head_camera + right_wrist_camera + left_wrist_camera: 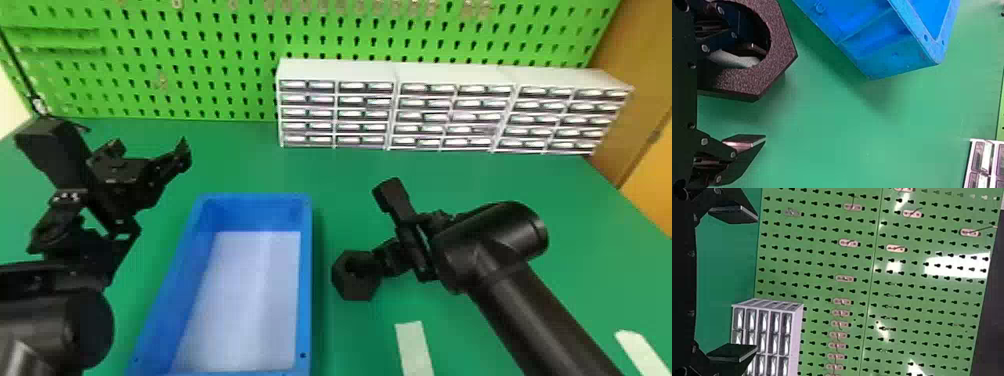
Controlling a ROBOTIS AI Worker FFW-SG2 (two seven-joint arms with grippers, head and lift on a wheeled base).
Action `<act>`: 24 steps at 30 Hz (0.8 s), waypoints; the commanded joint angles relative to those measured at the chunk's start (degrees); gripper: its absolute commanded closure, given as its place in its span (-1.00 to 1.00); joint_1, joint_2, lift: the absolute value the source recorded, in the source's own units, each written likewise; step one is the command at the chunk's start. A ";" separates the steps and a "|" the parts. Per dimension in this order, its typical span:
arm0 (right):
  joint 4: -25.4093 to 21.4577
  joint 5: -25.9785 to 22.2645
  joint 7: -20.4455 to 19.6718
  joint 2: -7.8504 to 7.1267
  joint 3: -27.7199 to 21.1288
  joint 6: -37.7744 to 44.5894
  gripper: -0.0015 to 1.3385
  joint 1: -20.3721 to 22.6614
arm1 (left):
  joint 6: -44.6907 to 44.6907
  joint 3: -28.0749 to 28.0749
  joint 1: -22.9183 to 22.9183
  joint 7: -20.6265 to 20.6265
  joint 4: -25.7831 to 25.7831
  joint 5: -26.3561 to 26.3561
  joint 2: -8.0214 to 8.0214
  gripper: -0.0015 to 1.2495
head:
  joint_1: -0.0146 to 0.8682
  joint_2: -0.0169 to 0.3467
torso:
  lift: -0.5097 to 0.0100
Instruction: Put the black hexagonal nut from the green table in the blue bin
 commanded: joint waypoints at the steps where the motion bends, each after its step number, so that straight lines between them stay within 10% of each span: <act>1: 0.08 0.18 -0.01 -0.09 0.08 0.00 -0.05 0.00 | 0.00 0.00 0.01 -0.07 0.00 0.00 -0.02 -0.80 | 0.60 -0.86 | 0.59; 24: -0.36 1.41 -0.01 0.00 0.60 -0.26 0.42 0.00 | 0.00 0.09 0.18 0.02 0.00 0.00 -0.02 -0.80 | 0.60 -0.86 | 0.59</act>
